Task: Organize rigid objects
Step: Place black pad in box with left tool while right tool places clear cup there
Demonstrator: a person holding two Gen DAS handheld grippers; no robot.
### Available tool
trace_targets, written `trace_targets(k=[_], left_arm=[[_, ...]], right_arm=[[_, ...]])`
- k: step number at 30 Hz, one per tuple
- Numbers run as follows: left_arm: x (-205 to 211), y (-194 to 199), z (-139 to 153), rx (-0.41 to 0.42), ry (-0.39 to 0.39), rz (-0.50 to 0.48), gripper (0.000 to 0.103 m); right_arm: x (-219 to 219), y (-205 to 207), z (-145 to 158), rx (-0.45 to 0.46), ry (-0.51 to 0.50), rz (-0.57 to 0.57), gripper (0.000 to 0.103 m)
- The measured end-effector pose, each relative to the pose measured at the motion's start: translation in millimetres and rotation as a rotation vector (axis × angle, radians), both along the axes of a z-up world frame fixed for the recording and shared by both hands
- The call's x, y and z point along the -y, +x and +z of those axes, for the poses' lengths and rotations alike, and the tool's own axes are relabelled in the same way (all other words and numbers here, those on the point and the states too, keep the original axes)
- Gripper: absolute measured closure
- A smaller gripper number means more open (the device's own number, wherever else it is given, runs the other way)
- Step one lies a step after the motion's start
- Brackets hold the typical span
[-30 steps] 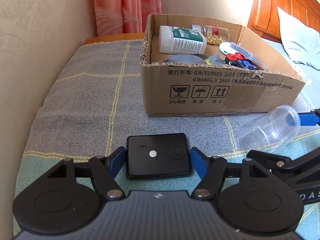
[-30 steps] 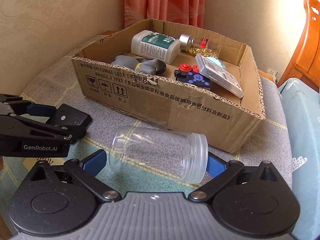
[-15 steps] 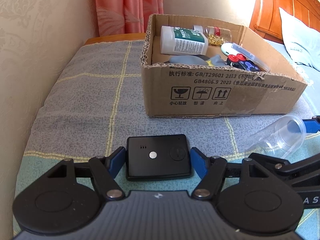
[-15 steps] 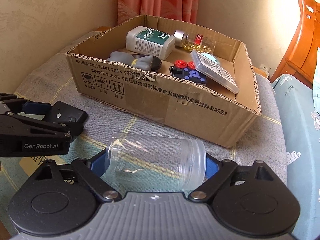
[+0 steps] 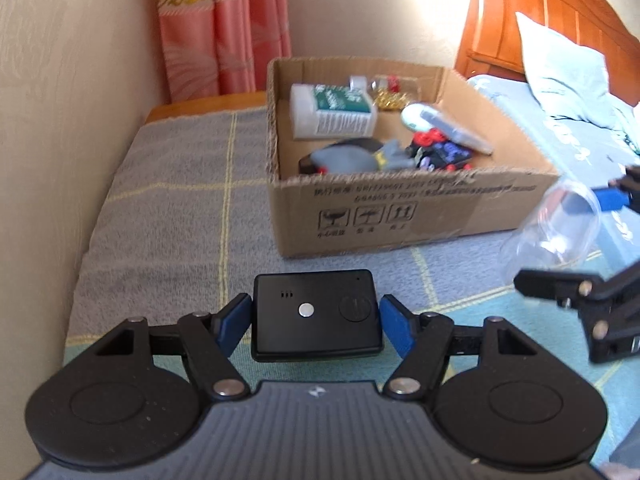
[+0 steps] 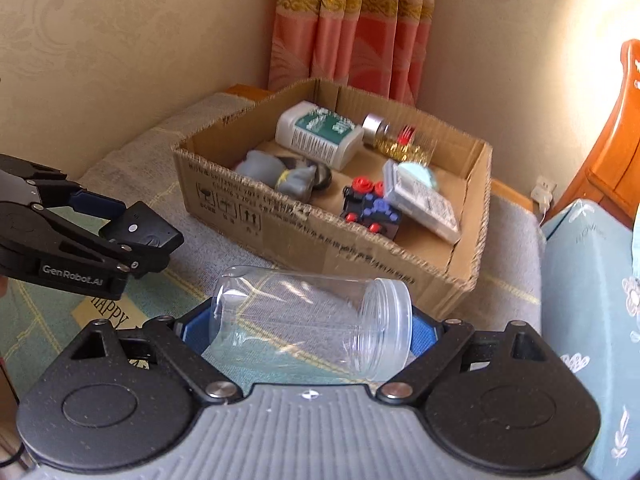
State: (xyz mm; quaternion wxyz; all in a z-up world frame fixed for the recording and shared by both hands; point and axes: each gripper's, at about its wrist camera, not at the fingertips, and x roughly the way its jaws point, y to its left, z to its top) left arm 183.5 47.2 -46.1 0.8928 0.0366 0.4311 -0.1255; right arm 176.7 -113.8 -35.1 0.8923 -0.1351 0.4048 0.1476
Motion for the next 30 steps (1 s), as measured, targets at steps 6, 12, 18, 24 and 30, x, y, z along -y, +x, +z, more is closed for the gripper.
trace_targets(k=[6, 12, 18, 24, 30], left_arm=[[7.0, 10.5, 33.1, 0.063, -0.017, -0.04, 0.034], [37.7, 51.9, 67.6, 0.163, -0.029, -0.118, 0.033], [78.6, 109.6, 66.8, 0.14, -0.065, -0.151, 0.033], [107.0, 151.5, 47.6, 0.119, -0.057, -0.148, 0.032], [96.2, 147.6, 53.9, 0.182, -0.047, -0.088, 0.009]], right_arm=[[16.5, 11.0, 30.2, 0.072, 0.025, -0.01, 0.009], [28.4, 37.0, 35.6, 0.107, 0.039, -0.043, 0.009], [38.2, 49.4, 30.1, 0.094, 0.041, -0.057, 0.009], [44.5, 53.8, 25.3, 0.085, 0.032, -0.066, 0.009], [47.4, 65.4, 24.7, 0.086, 0.024, -0.072, 0.009]])
